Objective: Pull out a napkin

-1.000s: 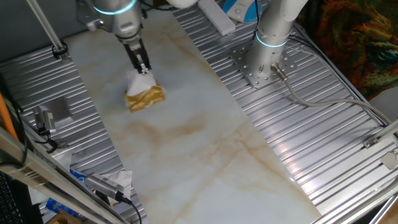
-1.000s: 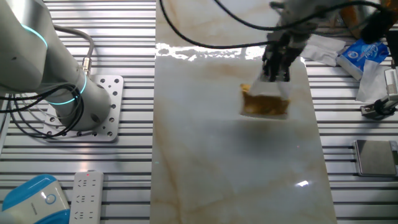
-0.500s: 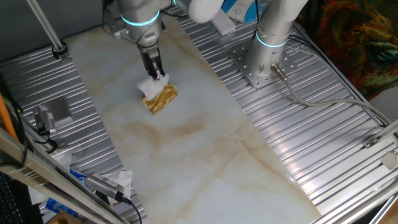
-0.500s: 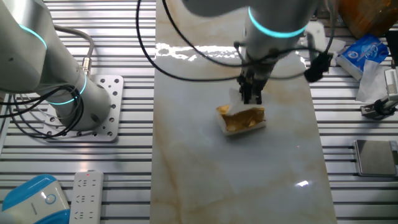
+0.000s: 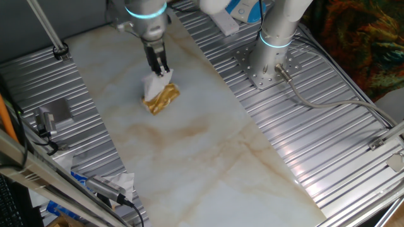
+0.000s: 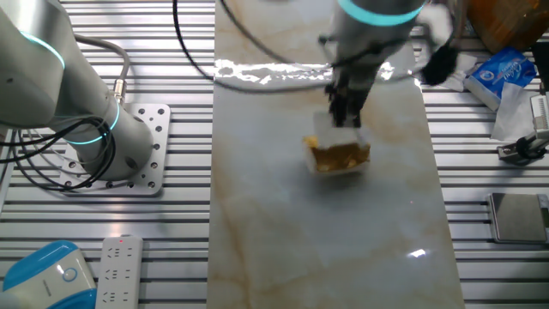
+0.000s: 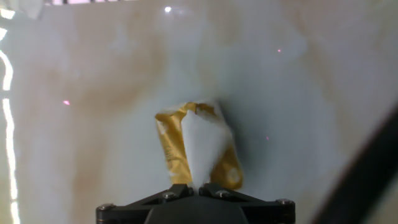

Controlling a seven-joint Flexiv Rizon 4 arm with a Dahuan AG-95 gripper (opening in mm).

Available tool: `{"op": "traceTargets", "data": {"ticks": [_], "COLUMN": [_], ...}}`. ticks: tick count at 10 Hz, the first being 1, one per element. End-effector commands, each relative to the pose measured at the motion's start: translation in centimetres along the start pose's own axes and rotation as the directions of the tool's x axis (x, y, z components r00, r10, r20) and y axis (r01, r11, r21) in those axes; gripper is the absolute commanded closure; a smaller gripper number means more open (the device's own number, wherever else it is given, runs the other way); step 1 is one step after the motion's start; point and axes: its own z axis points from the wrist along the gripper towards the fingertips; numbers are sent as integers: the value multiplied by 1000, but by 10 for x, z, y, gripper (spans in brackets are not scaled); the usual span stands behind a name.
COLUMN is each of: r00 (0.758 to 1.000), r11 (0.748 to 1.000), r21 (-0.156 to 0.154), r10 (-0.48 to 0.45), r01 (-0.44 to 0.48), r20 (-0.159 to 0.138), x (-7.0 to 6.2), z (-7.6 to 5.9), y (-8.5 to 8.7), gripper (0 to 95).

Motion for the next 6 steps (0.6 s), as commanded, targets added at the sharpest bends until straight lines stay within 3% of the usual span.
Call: {"op": "traceTargets", "data": {"ticks": [1, 2, 5, 6], "r00": [1000, 1000, 999, 999], "r11": [1000, 999, 999, 998], "r21": [-18, -24, -33, -32], "r10": [-10, -25, -41, -45], "r01": [10, 25, 42, 46], "r20": [5, 16, 31, 23], "x": [-8, -4, -3, -6], "z": [17, 33, 61, 72], "y": [-3, -9, -19, -22], "gripper": [950, 950, 950, 950]}}
